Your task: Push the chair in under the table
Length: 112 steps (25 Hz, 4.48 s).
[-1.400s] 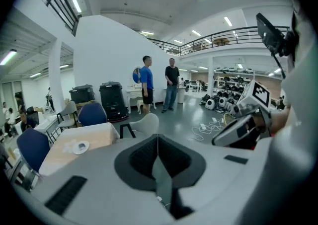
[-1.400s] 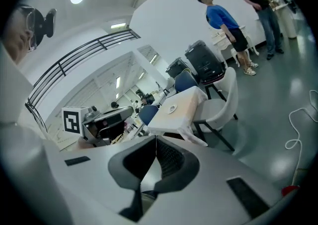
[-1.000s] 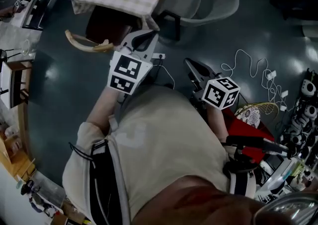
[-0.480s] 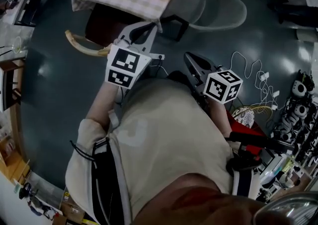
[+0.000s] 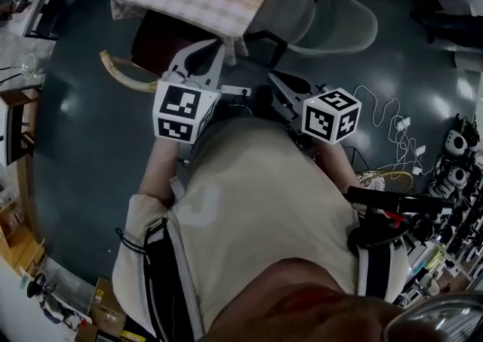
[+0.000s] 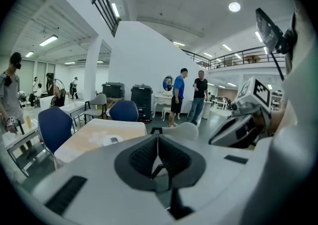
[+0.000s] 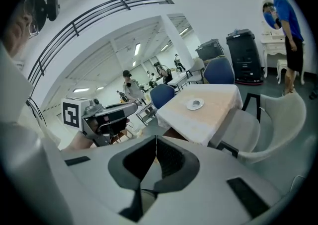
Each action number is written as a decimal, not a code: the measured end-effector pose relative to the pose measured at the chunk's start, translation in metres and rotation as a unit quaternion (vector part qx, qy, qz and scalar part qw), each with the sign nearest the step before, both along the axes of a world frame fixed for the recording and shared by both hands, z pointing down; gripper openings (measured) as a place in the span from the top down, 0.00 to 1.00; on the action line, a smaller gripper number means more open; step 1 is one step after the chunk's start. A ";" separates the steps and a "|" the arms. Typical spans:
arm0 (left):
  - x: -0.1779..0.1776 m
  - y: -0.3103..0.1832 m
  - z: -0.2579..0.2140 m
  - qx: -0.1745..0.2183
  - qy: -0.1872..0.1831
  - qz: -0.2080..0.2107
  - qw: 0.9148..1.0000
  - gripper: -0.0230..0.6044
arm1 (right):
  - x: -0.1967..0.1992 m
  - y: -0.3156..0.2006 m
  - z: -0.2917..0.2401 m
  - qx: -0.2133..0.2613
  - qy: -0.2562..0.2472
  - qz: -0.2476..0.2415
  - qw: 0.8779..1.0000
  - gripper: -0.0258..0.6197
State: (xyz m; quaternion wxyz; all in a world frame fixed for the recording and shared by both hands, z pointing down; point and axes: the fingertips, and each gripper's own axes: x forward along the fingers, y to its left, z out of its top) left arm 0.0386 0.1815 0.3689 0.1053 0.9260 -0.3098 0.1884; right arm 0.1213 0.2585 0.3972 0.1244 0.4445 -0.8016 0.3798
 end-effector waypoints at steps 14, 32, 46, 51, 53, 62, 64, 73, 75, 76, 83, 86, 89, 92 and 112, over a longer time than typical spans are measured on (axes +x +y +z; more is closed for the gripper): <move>0.140 -0.003 0.010 -0.019 -0.066 0.044 0.997 0.95 | 0.150 -0.004 0.029 -0.028 -0.042 0.068 0.996 0.94; 0.221 0.017 0.036 -0.015 -0.149 0.116 0.982 0.95 | 0.285 0.030 0.081 -0.067 -0.036 0.183 0.980 0.94; 0.179 -0.011 0.022 0.001 -0.126 0.061 0.990 0.95 | 0.308 -0.015 0.064 -0.059 0.060 0.176 0.981 0.94; 0.177 -0.014 0.033 -0.016 -0.119 0.054 0.991 0.95 | 0.321 -0.018 0.077 -0.080 0.068 0.196 0.975 0.94; 0.181 -0.014 0.039 -0.023 -0.121 0.061 0.991 0.95 | 0.331 -0.013 0.084 -0.097 0.029 0.235 0.967 0.94; 0.197 -0.012 0.065 -0.054 -0.148 0.090 0.983 0.95 | 0.383 -0.002 0.137 -0.148 -0.004 0.323 0.935 0.58; 0.205 -0.011 0.068 -0.056 -0.154 0.099 0.982 0.95 | 0.399 -0.009 0.146 -0.149 -0.013 0.346 0.926 0.56; 0.224 -0.014 0.082 -0.070 -0.174 0.104 0.977 0.95 | 0.455 -0.043 0.203 -0.194 -0.021 0.387 0.901 0.54; 0.226 -0.015 0.084 -0.074 -0.174 0.101 0.977 0.95 | 0.460 -0.046 0.217 -0.208 -0.027 0.398 0.893 0.54; 0.228 -0.016 0.085 -0.076 -0.172 0.099 0.977 0.95 | 0.462 -0.047 0.223 -0.213 -0.023 0.399 0.892 0.54; 0.220 -0.021 0.093 -0.087 -0.171 0.082 0.978 0.95 | 0.473 -0.052 0.254 -0.242 0.019 0.377 0.894 0.54; 0.215 -0.022 0.095 -0.090 -0.173 0.070 0.978 0.95 | 0.481 -0.056 0.261 -0.246 0.028 0.360 0.899 0.54; 0.209 -0.020 0.098 -0.096 -0.177 0.062 0.978 0.95 | 0.484 -0.061 0.267 -0.248 0.037 0.342 0.905 0.54; 0.201 -0.021 0.102 -0.101 -0.180 0.059 0.977 0.95 | 0.485 -0.072 0.270 -0.245 0.063 0.329 0.910 0.54; 0.187 -0.008 0.116 -0.124 -0.185 0.048 0.974 0.95 | 0.487 -0.088 0.283 -0.253 0.150 0.246 0.924 0.59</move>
